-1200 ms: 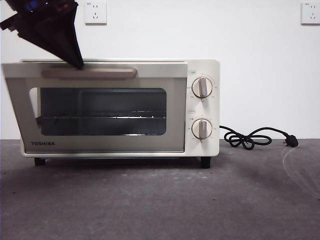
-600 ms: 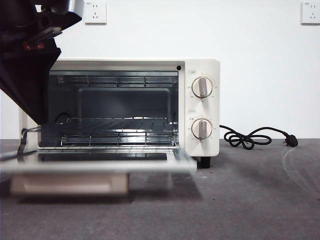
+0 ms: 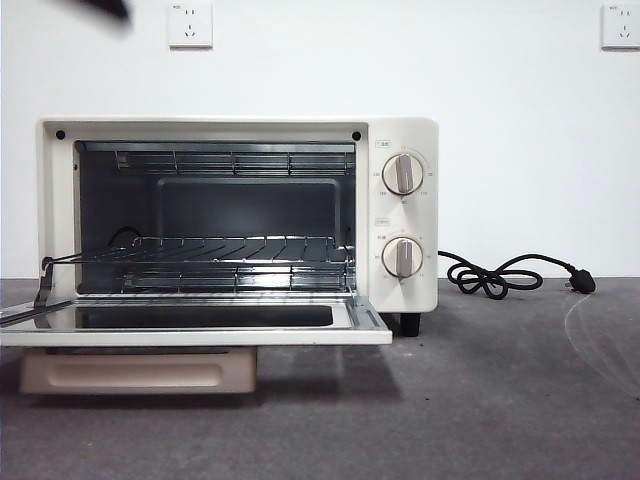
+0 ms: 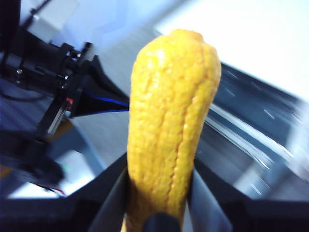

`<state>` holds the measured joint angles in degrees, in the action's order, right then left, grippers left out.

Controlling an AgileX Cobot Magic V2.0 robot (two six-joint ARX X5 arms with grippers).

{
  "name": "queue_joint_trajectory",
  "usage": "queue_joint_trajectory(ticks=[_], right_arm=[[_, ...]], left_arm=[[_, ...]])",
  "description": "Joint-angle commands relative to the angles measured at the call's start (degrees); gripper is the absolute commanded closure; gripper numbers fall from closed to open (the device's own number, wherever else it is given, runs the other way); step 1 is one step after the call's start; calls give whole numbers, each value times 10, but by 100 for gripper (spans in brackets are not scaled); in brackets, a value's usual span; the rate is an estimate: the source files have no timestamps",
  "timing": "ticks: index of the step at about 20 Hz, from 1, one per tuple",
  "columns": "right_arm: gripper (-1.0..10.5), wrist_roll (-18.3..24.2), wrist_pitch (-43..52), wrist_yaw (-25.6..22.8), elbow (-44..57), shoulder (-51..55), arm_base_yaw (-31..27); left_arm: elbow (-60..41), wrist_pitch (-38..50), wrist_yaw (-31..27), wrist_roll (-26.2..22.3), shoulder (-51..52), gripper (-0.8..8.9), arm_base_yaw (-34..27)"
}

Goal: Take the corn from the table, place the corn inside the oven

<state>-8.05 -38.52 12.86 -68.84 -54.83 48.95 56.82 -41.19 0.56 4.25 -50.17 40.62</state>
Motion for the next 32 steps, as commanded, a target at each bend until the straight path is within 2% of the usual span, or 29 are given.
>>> queue_joint_trajectory(ticks=[1, 4, 6, 16, 20, 27, 32], right_arm=[[962, 11, 66, 49, 0, -22, 17], [962, 49, 154, 56, 0, -64, 62], [962, 82, 203, 48, 0, -97, 90], [962, 216, 292, -28, 0, -231, 141], [962, 266, 308, -88, 0, -285, 141], [962, 357, 339, -235, 0, -366, 141], [962, 406, 366, -313, 0, -409, 141]], left_arm=[[0, 67, -2, 44, 88, 819, 19], [0, 149, -1, 48, 198, 819, 43], [0, 171, -2, 48, 257, 819, 56], [0, 165, -2, 48, 356, 819, 67], [0, 162, -2, 47, 359, 819, 67], [0, 148, -4, 45, 359, 819, 67], [0, 146, -6, 45, 359, 819, 67]])
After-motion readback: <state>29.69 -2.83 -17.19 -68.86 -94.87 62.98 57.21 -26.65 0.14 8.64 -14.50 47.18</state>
